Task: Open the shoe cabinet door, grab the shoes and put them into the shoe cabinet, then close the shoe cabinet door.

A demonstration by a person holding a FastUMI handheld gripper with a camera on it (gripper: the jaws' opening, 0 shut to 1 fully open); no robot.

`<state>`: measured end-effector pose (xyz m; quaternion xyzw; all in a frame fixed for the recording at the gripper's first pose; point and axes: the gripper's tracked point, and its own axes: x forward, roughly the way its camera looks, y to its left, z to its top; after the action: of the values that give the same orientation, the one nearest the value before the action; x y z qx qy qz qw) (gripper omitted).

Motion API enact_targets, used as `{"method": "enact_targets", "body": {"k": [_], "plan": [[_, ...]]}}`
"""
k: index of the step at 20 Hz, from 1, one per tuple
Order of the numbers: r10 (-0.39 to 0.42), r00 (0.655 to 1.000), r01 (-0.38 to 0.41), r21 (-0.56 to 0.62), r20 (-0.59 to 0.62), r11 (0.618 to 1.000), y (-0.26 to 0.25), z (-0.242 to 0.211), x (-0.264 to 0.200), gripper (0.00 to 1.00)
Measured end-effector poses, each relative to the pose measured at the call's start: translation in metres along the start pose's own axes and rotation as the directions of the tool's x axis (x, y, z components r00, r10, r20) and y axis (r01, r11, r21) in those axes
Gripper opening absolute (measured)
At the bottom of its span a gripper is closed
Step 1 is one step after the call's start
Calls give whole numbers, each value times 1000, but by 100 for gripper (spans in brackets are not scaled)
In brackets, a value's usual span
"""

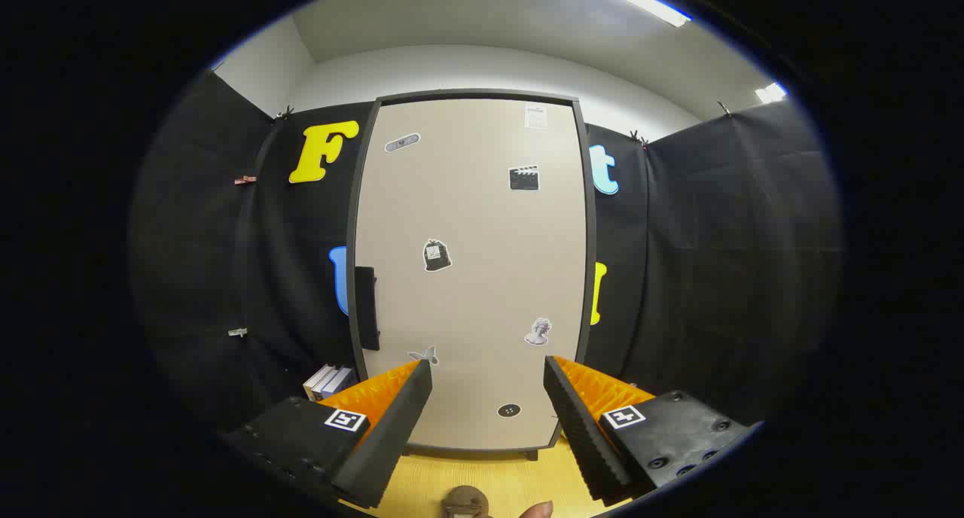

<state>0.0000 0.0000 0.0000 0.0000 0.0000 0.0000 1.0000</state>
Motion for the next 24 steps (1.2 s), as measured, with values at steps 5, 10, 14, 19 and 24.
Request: {"method": "enact_targets", "body": {"k": [5, 10, 14, 19, 24], "plan": [[-18, 1000, 18, -8, 15, 1000, 0, 2, -2, 98], [-31, 999, 31, -8, 12, 999, -2, 0, -3, 98], [-34, 999, 34, -5, 13, 999, -2, 0, -3, 98], [-23, 1000, 23, 8, 21, 1000, 1, 2, -2, 98], [8, 999, -8, 7, 33, 1000, 34, 13, 14, 98]]}}
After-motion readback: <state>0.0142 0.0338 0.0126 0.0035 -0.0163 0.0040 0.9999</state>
